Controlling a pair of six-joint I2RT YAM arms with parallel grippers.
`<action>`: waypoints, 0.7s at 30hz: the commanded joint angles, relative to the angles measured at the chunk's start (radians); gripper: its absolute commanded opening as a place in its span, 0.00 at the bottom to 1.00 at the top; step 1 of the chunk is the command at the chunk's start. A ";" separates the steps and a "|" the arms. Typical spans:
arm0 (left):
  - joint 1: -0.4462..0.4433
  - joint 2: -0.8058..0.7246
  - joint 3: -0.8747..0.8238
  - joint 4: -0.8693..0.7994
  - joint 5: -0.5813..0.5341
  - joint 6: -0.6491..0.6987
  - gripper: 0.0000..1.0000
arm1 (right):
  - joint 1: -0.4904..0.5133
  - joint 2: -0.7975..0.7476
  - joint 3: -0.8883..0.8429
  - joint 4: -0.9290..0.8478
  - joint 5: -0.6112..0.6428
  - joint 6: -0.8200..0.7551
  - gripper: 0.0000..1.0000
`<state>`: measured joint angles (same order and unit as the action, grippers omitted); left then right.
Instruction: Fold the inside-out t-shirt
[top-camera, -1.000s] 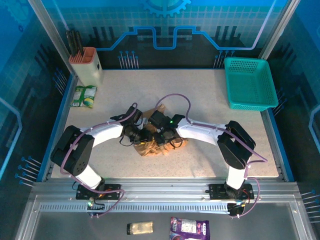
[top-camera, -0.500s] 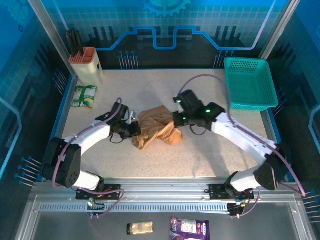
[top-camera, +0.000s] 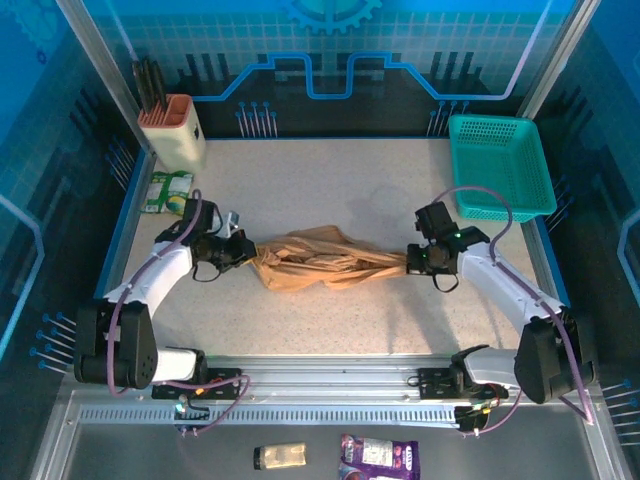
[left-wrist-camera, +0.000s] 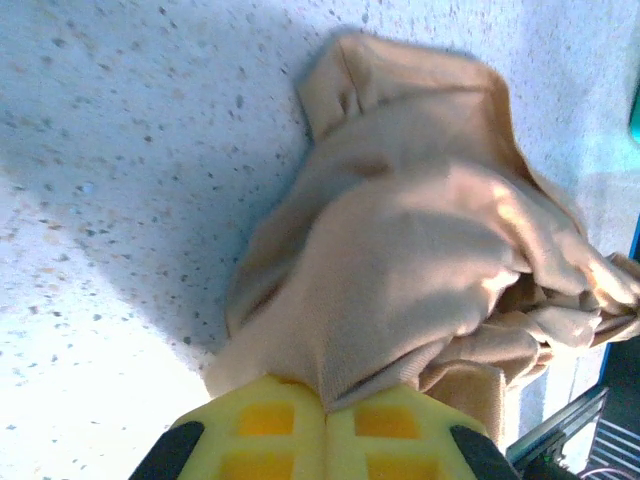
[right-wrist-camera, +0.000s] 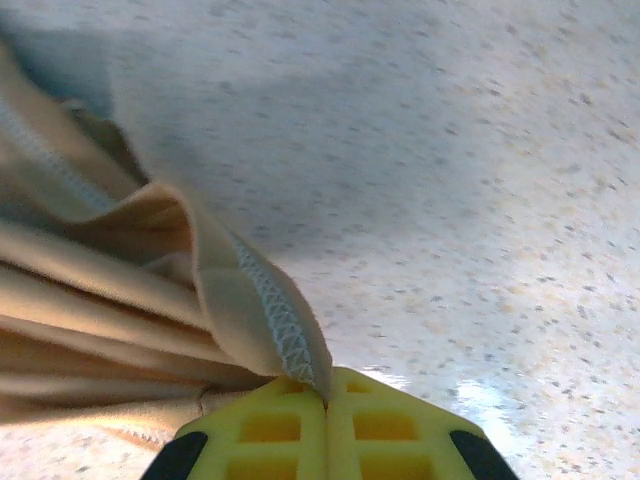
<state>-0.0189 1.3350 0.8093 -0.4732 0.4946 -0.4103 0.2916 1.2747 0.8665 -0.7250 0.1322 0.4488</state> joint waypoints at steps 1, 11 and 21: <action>0.051 -0.036 0.036 -0.038 0.020 0.034 0.00 | -0.065 -0.053 -0.052 0.015 0.096 0.036 0.00; 0.047 -0.076 0.019 -0.070 -0.067 0.033 0.14 | -0.077 -0.073 -0.109 0.020 0.050 0.047 0.06; -0.187 -0.085 0.186 -0.178 -0.163 0.057 0.44 | 0.117 -0.113 0.055 -0.079 0.159 0.079 0.39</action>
<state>-0.1387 1.2427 0.9424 -0.6075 0.3504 -0.3626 0.3618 1.1923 0.8501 -0.7677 0.2466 0.5087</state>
